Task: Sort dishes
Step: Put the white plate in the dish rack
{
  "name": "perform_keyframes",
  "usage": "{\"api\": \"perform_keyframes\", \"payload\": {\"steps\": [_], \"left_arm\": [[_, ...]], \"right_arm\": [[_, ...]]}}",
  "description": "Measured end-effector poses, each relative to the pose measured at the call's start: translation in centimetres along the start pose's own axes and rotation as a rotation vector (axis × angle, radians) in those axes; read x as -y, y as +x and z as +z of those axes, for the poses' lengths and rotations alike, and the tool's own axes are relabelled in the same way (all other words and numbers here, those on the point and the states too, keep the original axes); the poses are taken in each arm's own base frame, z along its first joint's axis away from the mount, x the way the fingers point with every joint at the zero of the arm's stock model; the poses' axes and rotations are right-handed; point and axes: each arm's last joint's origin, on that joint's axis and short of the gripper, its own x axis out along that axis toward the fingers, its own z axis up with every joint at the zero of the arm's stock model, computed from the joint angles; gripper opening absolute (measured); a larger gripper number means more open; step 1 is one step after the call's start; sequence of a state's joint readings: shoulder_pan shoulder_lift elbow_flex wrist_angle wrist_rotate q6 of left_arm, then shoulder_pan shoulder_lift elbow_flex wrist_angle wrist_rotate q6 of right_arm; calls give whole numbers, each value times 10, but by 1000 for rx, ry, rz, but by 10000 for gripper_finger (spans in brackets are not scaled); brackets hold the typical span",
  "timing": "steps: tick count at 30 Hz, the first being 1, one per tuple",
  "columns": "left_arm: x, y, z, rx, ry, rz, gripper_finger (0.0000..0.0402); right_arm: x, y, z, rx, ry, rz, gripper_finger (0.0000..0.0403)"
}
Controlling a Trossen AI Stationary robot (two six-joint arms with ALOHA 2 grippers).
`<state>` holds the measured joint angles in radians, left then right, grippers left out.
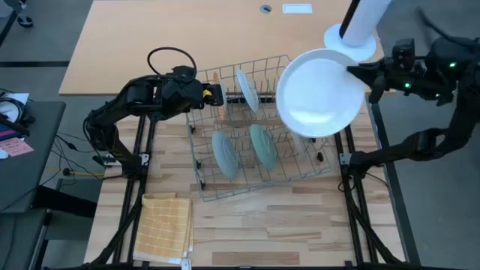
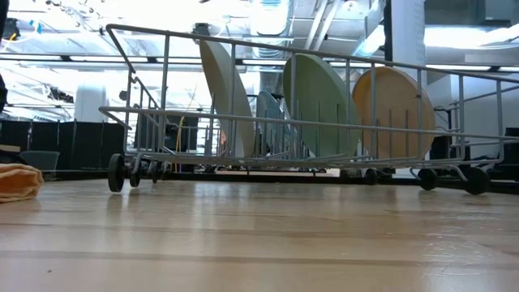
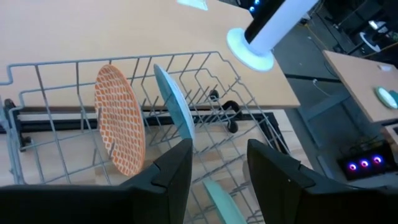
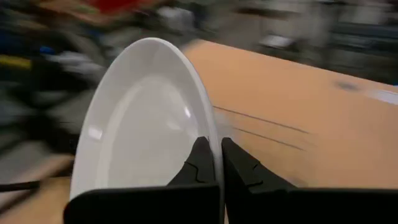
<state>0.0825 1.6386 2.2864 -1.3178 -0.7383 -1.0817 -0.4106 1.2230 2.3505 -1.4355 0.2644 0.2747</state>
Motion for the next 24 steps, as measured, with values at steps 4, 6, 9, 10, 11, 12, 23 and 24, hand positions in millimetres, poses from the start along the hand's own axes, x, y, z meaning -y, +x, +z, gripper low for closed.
{"api": "perform_keyframes", "payload": {"steps": [4,6,9,10,11,12,23,24], "left_arm": [[3,8,0,11,-8,11,149],[6,12,-1,14,-8,3,149],[12,17,-1,13,-18,-34,149],[16,22,-3,11,-17,-44,149],[20,25,-5,11,-20,-60,149],[23,28,-6,1,-16,-74,149],[55,56,-30,-59,-10,-212,149],[56,57,-31,-71,1,-223,149]], "right_arm": [[9,-5,-8,-35,-26,-188,0],[10,-4,-11,-68,-40,-205,0],[10,-2,-15,-96,-64,-196,0],[9,1,-16,-100,-67,-201,0],[8,5,-17,-107,-84,-207,0],[8,8,-19,-118,-105,-215,0],[17,14,-54,-256,-224,-265,0],[18,13,-57,-263,-219,-265,0]]}}
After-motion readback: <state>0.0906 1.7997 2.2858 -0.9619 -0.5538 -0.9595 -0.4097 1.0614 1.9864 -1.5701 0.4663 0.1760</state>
